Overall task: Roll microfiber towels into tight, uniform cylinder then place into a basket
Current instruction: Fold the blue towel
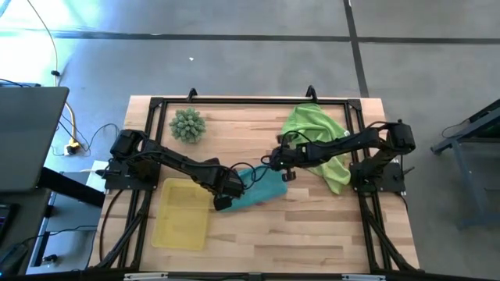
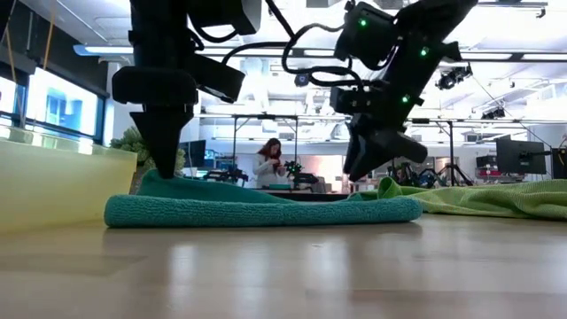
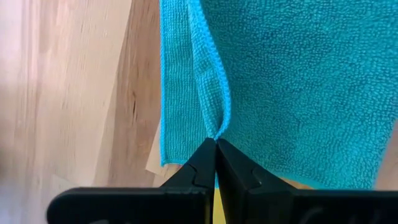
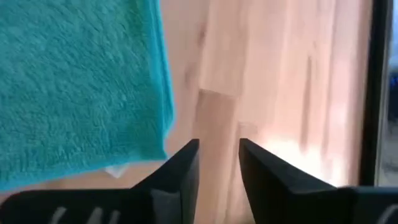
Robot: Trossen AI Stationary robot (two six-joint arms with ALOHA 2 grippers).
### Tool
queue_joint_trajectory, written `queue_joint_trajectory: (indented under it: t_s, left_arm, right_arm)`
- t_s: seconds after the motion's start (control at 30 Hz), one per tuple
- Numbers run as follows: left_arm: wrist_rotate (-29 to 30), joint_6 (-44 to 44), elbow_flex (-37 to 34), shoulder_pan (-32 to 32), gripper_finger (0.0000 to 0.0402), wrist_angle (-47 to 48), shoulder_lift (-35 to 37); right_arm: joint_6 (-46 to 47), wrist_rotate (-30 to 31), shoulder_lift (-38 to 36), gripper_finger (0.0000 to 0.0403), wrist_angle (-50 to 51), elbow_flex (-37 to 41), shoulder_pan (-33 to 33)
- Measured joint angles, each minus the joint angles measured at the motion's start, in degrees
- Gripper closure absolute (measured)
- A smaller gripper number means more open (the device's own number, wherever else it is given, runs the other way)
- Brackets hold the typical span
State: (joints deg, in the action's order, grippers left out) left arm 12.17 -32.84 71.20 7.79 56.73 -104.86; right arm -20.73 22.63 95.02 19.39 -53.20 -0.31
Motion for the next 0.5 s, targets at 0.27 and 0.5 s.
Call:
queue_joint_trajectory:
  t_s: [0.27, 0.5]
  left_arm:
    - [0.3, 0.0, 0.0, 0.0, 0.0398, 0.0, 0.0]
    - [1.8, -1.0, 0.0, 0.0, 0.0341, 0.1, 0.0]
  right_arm:
    - [11.7, -14.8, -0.2, 0.0286, 2.4, -1.9, 1.6]
    - [14.7, -17.2, 1.7, 0.0286, 0.3, -1.9, 2.0]
